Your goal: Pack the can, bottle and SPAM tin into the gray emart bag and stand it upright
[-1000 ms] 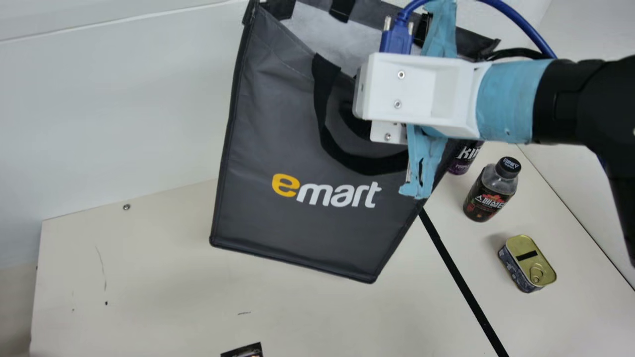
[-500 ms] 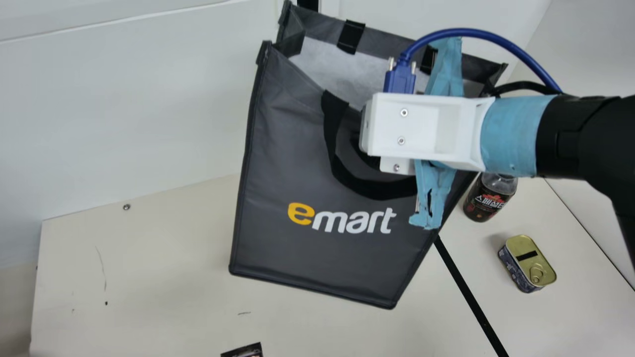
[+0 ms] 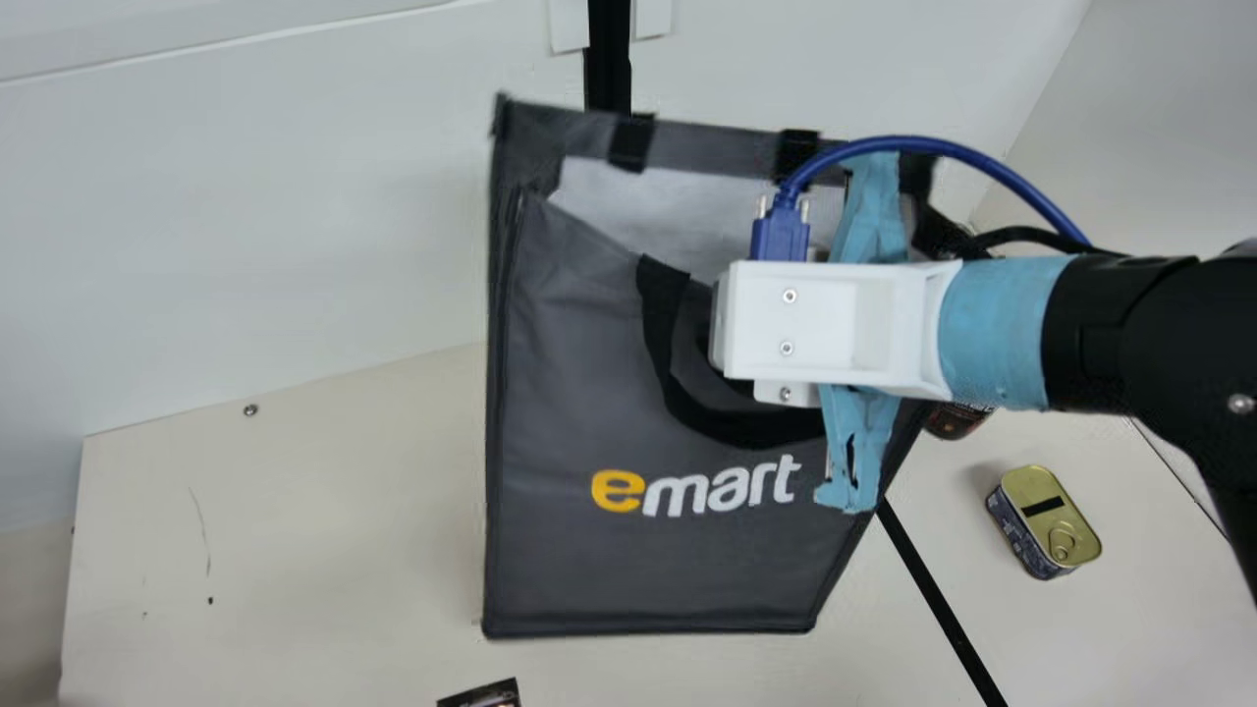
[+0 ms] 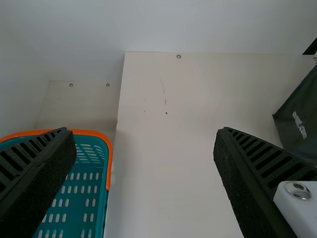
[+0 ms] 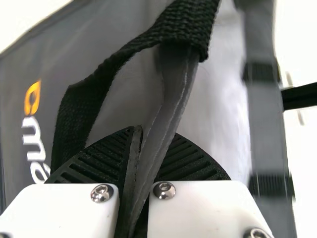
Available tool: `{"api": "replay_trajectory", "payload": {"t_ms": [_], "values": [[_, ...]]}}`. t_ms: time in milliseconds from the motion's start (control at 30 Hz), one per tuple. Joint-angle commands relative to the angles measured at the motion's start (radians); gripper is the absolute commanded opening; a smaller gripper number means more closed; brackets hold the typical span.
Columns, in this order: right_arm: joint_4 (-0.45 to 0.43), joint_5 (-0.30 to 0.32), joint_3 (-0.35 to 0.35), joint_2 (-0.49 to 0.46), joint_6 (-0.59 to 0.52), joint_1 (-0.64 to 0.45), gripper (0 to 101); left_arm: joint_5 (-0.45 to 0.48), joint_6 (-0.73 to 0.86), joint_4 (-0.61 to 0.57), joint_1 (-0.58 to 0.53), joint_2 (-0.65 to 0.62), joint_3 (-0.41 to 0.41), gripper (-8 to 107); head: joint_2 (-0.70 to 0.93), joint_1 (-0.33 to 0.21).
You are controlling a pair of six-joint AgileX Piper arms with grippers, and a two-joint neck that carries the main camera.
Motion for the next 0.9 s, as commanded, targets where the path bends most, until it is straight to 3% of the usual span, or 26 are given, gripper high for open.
{"api": "replay_trajectory", "payload": {"t_ms": [0, 600, 867], "values": [[0.003, 0.002, 0.019, -0.007, 0.007, 0.005, 0, 0.000, 0.000, 0.000, 0.000, 0.000, 0.000, 90, -0.002, -0.023], [0.027, 0.002, 0.154, -0.096, 0.110, 0.105, 0, 0.000, 0.000, 0.000, 0.000, 0.000, 0.000, 90, -0.002, -0.023], [0.008, 0.002, 0.210, -0.160, 0.188, 0.174, 26, 0.000, 0.000, 0.000, 0.000, 0.000, 0.000, 90, -0.002, -0.023]]}}
